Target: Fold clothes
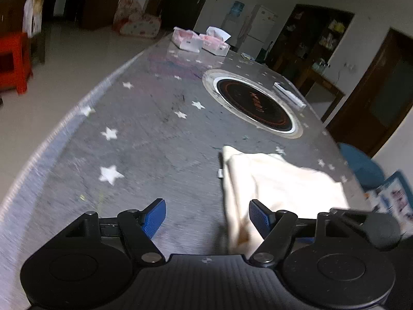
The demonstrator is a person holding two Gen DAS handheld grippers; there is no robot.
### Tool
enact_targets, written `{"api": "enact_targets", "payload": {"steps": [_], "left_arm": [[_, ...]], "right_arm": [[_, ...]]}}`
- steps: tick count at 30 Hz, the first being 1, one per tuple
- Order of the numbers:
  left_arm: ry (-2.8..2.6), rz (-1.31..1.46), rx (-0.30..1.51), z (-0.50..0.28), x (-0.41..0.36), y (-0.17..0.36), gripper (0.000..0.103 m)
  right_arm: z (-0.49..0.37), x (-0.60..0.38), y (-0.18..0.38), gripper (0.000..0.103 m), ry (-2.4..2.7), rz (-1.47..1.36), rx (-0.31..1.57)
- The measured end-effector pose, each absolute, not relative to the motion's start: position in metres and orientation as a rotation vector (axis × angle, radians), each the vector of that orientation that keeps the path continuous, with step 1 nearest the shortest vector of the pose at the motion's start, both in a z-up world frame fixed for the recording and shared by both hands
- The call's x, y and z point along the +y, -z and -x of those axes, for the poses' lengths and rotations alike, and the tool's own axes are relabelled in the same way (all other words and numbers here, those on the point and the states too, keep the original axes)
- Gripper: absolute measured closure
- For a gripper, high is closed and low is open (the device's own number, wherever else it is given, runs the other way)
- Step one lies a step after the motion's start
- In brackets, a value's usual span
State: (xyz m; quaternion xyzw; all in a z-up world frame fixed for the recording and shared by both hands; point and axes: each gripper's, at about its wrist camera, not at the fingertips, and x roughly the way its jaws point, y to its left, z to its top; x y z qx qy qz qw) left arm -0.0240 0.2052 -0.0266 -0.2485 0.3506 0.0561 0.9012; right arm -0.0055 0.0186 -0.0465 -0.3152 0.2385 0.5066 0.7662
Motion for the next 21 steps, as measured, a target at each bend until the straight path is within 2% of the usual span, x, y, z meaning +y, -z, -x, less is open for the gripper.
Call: {"api": "enact_targets", "payload": {"steps": [2,10,15,17,21], "left_arm": [[-0.093,0.576,0.728,0.020,0.205,0.028,0.028],[-0.047,0.861,0.752,-0.002,0.209,0.041,0.025],[-0.028,0.941,0.772,-0.018,0.206,0.050,0.028],[-0.019,0.971,0.781,-0.023,0.206,0.054,0.034],[-0.037,0.986,0.789,-0.031,0.206,0.061,0.057]], "right_arm": [[-0.001,0.016,0.043,0.088,-1.097,0.640,0.530],[-0.017,-0.002,0.024,0.095,-1.102,0.483,0.558],[-0.022,-0.017,0.012,0.098,-1.122,0.401,0.563],[-0.021,-0.022,0.007,0.101,-1.137,0.382,0.550],[-0.021,-0.027,0.005,0.101,-1.146,0.381,0.544]]}}
